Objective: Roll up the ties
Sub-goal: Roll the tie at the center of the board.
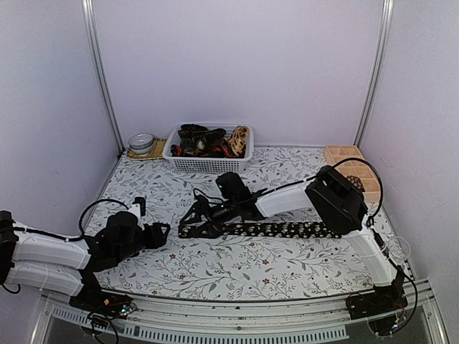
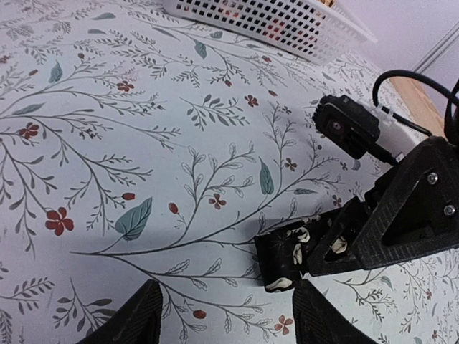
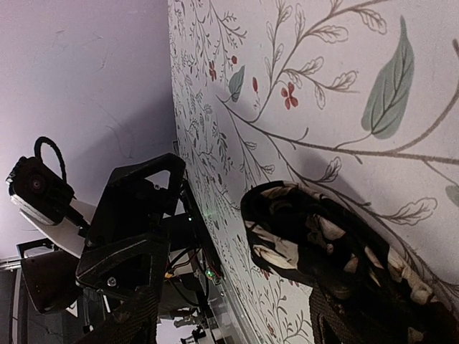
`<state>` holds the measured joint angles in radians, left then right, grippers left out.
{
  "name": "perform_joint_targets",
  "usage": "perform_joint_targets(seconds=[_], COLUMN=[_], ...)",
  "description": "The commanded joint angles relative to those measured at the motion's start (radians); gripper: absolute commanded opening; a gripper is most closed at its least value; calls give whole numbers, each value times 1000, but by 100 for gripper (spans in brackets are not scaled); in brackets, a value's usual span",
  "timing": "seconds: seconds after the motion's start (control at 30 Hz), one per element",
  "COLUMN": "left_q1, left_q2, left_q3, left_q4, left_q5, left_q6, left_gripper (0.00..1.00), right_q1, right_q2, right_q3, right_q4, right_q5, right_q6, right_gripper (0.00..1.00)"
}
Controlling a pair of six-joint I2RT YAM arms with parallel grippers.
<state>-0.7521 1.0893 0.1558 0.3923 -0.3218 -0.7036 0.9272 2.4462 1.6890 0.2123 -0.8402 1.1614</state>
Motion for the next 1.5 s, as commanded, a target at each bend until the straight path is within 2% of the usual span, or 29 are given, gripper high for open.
perform_joint_targets(seconds=[0.0, 0.23, 0.6, 0.87, 1.47], left_q1=[14, 24, 70, 86, 97], left_q2=[26, 78, 263, 379, 345], left_q3=[7, -1, -55, -68, -67], left_q4=[38, 119, 422, 564, 559], left_q5=[45, 124, 284, 355, 384], left_q6=[1, -32, -109, -155, -189], left_gripper=[63, 68, 70, 74, 87], right_q1=[-8, -15, -20, -21, -21], right_q2=[99, 87, 109, 109, 99], right_q3=[-5, 3, -5, -19, -57], right_q4=[16, 27, 70, 78, 126], right_q5=[23, 24, 4, 2, 15], right_q6=[16, 13, 50, 51, 84], right_gripper=[73, 73, 73, 73, 73])
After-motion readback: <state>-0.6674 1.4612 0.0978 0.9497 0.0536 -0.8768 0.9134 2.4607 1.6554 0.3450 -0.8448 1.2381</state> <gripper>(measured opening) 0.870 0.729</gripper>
